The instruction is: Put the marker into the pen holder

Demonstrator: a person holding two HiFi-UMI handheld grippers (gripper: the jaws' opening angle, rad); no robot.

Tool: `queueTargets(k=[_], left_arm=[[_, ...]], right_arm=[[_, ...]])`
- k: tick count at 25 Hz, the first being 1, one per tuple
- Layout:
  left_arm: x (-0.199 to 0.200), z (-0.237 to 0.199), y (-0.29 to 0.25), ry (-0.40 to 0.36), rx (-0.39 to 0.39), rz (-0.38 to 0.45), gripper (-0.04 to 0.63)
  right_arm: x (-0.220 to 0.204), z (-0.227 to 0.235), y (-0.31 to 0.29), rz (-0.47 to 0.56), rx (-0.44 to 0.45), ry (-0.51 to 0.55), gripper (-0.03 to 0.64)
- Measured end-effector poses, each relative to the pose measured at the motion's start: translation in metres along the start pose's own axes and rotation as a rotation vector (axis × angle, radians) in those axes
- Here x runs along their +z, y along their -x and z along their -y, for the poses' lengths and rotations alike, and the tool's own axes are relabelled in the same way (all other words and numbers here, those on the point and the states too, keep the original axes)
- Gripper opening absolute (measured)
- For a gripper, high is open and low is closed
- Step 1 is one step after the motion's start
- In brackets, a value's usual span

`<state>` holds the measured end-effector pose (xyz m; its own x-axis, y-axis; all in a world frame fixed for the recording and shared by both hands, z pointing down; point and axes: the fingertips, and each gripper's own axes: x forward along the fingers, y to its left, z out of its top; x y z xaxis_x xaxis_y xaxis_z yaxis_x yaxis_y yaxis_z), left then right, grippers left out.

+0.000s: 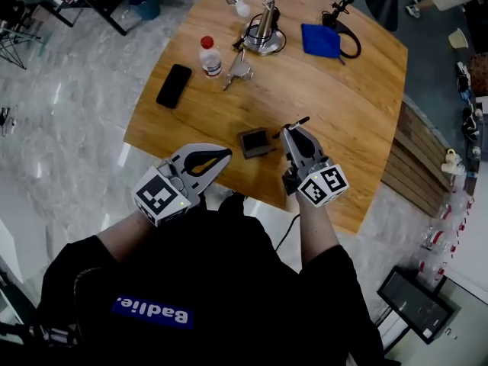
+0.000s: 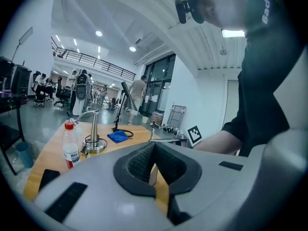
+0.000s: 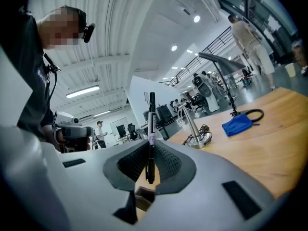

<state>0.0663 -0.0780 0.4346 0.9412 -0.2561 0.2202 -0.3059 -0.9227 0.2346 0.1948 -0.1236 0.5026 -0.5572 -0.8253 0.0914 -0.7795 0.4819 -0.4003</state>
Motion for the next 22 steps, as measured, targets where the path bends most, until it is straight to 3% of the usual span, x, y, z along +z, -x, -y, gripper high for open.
queueTargets(k=[12, 22], left_arm=[[-0.017, -0.009, -0.009, 0.037, 0.05, -0.023, 0.009], [-0.027, -0.013, -0.002, 0.052, 0.07, -0.032, 0.009]], right_arm=[[-0.052, 0.008, -0.028, -0.179, 0.249, 0.011, 0.037], [-0.074, 0.013, -0.036, -0.266, 0.304, 0.015, 0.038]])
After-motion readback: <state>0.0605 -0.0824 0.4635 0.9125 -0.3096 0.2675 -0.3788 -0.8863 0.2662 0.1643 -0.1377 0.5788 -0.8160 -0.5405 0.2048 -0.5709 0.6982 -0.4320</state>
